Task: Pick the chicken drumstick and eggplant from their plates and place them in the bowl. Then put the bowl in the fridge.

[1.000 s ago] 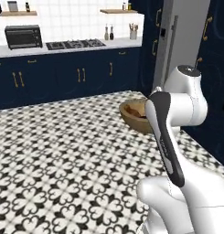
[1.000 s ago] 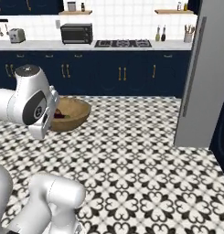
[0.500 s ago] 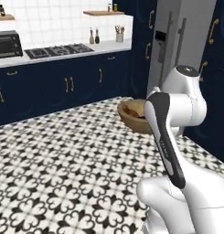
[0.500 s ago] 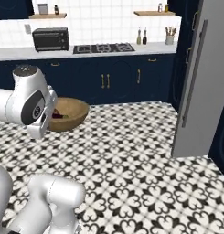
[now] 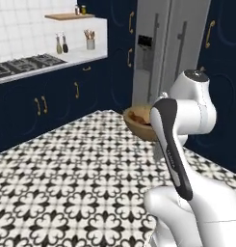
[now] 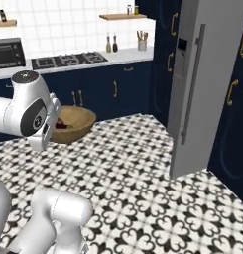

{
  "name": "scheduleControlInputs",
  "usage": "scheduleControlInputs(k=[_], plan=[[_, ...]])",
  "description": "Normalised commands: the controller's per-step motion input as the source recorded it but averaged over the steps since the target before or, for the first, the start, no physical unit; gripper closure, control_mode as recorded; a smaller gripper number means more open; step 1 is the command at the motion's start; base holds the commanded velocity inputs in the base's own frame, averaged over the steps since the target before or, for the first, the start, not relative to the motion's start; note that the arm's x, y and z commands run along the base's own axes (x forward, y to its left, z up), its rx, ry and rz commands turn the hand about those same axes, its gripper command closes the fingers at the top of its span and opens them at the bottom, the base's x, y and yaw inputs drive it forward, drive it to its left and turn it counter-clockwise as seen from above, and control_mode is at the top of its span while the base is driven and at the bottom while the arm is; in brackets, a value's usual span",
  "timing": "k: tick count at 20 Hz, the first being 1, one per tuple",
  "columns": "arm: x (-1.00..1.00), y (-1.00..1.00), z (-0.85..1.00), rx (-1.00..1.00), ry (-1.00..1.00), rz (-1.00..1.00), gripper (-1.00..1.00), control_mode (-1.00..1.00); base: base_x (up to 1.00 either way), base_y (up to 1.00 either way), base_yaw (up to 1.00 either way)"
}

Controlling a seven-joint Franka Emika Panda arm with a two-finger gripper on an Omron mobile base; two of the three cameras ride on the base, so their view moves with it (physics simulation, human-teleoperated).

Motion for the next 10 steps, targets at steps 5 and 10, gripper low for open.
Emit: scheduleControlInputs(k=[5,10], plan=[[0.0,0.0,0.0,0.0,0.0,0.0,1.0,1.0,0.83,0.54,-0.49],[0.0,0.0,0.0,0.0,0.0,0.0,1.0,1.0,0.92,0.62,-0.49]])
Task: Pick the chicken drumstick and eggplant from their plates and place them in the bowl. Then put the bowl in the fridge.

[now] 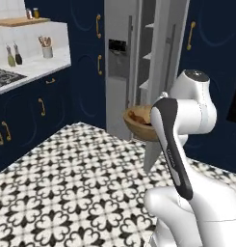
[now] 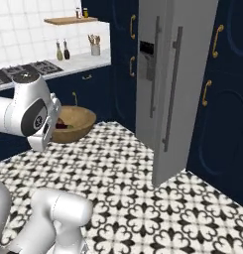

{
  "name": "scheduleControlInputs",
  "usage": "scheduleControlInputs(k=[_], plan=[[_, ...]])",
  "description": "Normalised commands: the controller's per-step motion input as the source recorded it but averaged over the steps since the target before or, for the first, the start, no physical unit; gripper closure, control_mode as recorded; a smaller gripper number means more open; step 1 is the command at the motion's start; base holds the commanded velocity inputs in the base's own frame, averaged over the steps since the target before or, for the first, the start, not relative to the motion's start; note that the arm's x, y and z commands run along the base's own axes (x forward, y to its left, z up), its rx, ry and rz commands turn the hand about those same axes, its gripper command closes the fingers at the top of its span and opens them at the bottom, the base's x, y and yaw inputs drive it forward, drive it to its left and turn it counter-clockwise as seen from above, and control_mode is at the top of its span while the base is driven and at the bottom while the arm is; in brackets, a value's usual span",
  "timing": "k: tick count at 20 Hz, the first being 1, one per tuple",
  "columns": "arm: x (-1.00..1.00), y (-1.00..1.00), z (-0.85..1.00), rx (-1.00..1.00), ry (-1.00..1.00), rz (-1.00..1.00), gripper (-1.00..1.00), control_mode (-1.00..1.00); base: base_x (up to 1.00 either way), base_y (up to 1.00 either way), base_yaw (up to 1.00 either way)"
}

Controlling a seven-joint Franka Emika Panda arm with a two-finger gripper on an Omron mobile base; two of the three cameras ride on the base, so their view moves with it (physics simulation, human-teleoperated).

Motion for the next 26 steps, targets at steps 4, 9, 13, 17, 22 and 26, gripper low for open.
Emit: scheduleControlInputs(k=[4,9,13,17,22,26], plan=[[0.0,0.0,0.0,0.0,0.0,0.0,1.0,1.0,0.98,0.76,-0.46],[0.0,0.0,0.0,0.0,0.0,0.0,1.0,1.0,1.0,0.8,-0.45],[0.0,0.0,0.0,0.0,0.0,0.0,1.0,1.0,1.0,0.8,-0.46],[0.0,0.0,0.0,0.0,0.0,0.0,1.0,1.0,1.0,0.76,-0.46],[0.0,0.0,0.0,0.0,0.0,0.0,1.0,1.0,1.0,0.74,-0.46],[0.0,0.0,0.0,0.0,0.0,0.0,1.0,1.0,0.96,0.7,-0.47]])
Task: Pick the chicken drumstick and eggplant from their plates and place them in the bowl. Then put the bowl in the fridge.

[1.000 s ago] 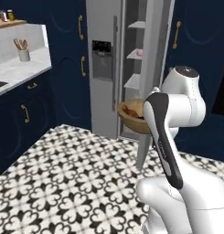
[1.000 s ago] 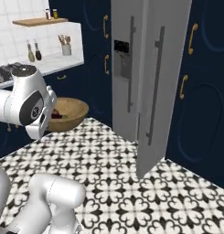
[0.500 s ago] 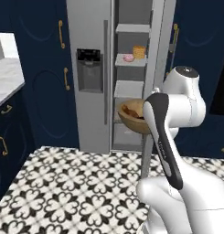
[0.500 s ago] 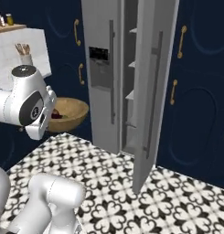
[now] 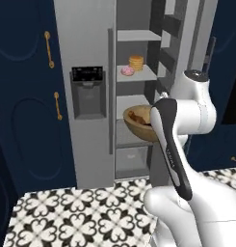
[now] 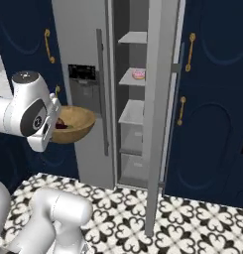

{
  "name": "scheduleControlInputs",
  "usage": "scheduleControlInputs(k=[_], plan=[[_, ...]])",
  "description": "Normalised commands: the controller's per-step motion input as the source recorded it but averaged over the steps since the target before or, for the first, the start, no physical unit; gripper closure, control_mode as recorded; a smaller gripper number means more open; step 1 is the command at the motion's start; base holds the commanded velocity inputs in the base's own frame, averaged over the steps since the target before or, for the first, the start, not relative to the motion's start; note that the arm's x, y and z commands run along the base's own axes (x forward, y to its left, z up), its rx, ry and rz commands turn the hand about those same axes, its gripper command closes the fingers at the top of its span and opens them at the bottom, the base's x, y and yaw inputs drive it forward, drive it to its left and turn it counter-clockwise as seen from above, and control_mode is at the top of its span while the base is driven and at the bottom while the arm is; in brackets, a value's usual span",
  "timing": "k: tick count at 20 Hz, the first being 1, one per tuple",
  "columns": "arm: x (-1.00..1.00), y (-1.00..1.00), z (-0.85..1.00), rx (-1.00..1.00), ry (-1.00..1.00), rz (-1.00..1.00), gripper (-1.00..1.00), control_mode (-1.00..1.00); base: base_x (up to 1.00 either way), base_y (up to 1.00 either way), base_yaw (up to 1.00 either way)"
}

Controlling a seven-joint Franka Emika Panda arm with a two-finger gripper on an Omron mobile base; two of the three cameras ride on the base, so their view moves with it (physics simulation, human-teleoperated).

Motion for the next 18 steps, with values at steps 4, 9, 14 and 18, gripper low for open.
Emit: scheduleControlInputs(k=[4,9,14,18], plan=[[0.0,0.0,0.0,0.0,0.0,0.0,1.0,1.0,0.82,0.59,-0.46],[0.0,0.0,0.0,0.0,0.0,0.0,1.0,1.0,0.79,0.53,-0.46],[0.0,0.0,0.0,0.0,0.0,0.0,1.0,1.0,0.53,0.11,-0.16],[0.0,0.0,0.0,0.0,0.0,0.0,1.0,1.0,0.64,-0.08,0.0]])
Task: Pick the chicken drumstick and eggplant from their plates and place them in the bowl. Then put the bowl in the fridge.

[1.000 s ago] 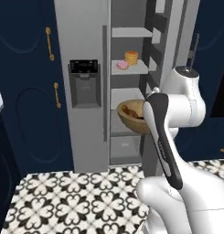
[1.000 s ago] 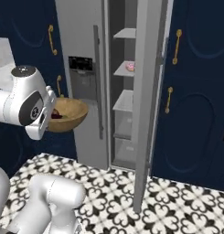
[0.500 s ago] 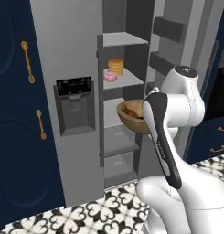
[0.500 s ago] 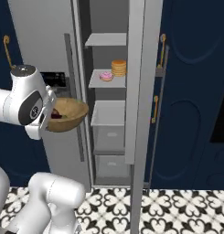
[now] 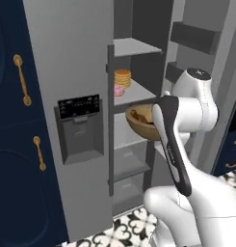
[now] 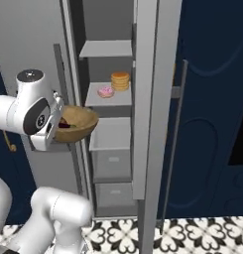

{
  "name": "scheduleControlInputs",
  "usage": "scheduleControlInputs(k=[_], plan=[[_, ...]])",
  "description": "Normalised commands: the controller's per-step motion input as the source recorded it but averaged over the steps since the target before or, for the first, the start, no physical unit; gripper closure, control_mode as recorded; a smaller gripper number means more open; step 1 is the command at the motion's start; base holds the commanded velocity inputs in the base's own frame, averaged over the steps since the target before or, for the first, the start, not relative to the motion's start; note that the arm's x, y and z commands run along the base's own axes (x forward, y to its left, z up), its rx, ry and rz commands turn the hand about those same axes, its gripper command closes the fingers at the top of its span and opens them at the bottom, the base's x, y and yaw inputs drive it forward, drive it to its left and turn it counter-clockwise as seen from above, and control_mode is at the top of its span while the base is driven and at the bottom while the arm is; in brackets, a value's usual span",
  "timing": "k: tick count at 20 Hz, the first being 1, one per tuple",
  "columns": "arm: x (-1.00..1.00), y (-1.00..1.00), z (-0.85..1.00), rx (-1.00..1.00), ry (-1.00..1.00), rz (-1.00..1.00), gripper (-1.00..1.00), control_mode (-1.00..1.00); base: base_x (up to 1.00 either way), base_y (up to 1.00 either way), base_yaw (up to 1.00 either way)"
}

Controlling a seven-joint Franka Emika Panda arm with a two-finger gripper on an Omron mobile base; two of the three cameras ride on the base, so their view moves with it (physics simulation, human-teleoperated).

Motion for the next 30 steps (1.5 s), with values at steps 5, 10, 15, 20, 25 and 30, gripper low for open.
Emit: scheduleControlInputs(k=[5,10,15,20,25,30], plan=[[0.0,0.0,0.0,0.0,0.0,0.0,1.0,1.0,0.54,-0.32,0.0],[0.0,0.0,0.0,0.0,0.0,0.0,1.0,1.0,0.56,-0.39,0.04],[0.0,0.0,0.0,0.0,0.0,0.0,1.0,1.0,0.79,-0.27,0.08],[0.0,0.0,0.0,0.0,0.0,0.0,1.0,1.0,0.58,-0.05,0.15],[0.0,0.0,0.0,0.0,0.0,0.0,1.0,1.0,0.27,0.0,0.15],[0.0,0.0,0.0,0.0,0.0,0.0,1.0,1.0,0.29,-0.05,0.04]])
